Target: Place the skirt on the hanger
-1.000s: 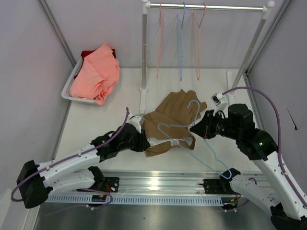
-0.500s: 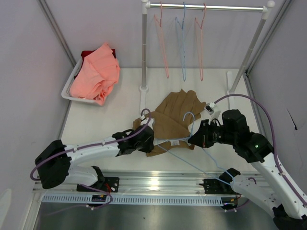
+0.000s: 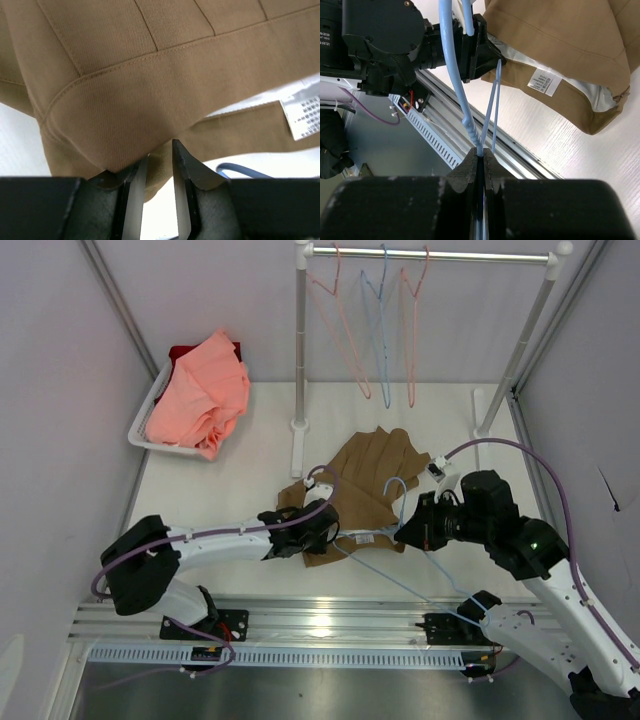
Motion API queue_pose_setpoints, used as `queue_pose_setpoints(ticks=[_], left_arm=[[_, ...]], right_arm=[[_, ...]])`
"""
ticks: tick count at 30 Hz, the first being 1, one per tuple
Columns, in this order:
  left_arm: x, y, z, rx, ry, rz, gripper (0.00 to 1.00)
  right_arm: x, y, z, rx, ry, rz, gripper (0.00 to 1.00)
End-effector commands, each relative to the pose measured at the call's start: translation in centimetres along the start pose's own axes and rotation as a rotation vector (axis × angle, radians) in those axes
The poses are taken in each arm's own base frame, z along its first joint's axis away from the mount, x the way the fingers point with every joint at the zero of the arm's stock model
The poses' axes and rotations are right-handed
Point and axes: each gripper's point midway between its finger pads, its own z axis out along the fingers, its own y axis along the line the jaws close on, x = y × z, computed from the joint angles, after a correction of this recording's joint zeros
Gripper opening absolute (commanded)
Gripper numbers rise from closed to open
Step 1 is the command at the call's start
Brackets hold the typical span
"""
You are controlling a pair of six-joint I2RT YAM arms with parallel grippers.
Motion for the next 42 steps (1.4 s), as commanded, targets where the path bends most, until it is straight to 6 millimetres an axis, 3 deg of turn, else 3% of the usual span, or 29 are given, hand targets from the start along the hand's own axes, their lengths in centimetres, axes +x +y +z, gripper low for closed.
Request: queue_pose_setpoints(ticks=[1,17,24,28,35,42], left_arm=[[-1.1,-0.4,0.3,-0.032,-0.035,-0.003,0.31],[-0.1,-0.3,1.1,-0.07,-0.013,0.028,0.3],[-0.2,-0.2,1.3,-0.08,-0.02,0.036,0.12],[-0.9,-0.4,0.5,-0.064,-0.037,0.042,0.0],[-2.4,-1.5,-1.9,0.03,-0.075,0.035,0.0],[-2.4,-1.4,-2.6,0.105,-0.07,-0.019,0.0]], right_arm=[[-0.2,0.1,-0.4,-0.003,-0.021,-0.028,0.0],[0.2,-0.3,-0.1,0.007,-0.015,-0.028,0.0],[0.3,-0.4,0.2,0.005,-0.011,-0.031,0.0],[0.5,-0.6,0.5,0.003,-0.005,-0.031,0.0],[0.8,-0.5,1.3,-0.032,-0.008,-0.04,0.0],[0.7,-0.3,2.2,-0.081,-0.049,-0.049,0.0]])
